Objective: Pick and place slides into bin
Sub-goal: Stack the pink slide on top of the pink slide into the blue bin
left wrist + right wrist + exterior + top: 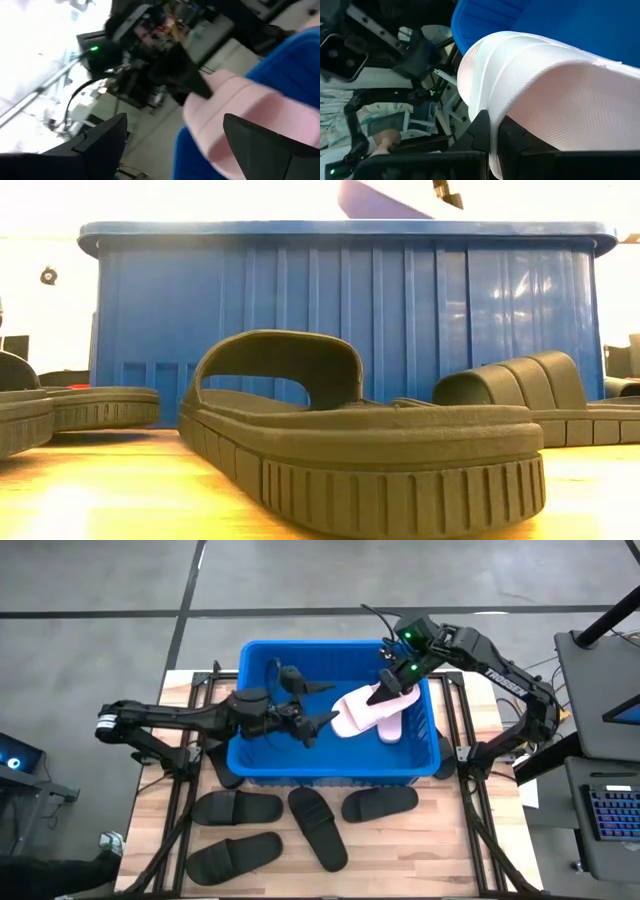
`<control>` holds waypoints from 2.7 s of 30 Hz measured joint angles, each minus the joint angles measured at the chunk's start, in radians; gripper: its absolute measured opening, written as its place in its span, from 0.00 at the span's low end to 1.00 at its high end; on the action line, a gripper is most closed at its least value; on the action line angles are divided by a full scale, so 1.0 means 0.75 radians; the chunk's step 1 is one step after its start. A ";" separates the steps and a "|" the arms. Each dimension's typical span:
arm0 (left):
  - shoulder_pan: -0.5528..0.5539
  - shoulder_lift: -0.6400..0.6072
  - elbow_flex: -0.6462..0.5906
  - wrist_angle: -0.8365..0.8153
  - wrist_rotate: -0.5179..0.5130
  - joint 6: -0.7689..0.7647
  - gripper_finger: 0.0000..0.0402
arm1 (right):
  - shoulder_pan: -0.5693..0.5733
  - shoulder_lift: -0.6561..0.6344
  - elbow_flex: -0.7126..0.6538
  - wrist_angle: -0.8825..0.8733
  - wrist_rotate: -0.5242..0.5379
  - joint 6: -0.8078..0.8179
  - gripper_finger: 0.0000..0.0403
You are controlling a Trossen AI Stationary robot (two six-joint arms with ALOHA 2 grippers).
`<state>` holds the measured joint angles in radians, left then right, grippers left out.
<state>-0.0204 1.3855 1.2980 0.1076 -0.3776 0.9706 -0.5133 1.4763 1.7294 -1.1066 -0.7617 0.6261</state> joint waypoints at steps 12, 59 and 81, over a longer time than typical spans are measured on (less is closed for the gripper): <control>0.008 0.149 0.288 -0.434 0.005 -0.128 0.78 | 0.000 0.029 0.000 -0.024 0.004 -0.072 0.02; 0.028 0.306 0.281 -0.222 -0.142 0.050 0.48 | 0.032 0.023 0.002 -0.004 -0.050 -0.064 0.02; 0.028 0.301 0.281 -0.206 -0.143 0.034 0.00 | 0.031 0.017 0.003 0.074 -0.038 -0.070 0.08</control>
<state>0.0006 1.6115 1.5085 -0.0467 -0.4847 0.9957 -0.4897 1.4891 1.7313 -1.0512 -0.7899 0.5733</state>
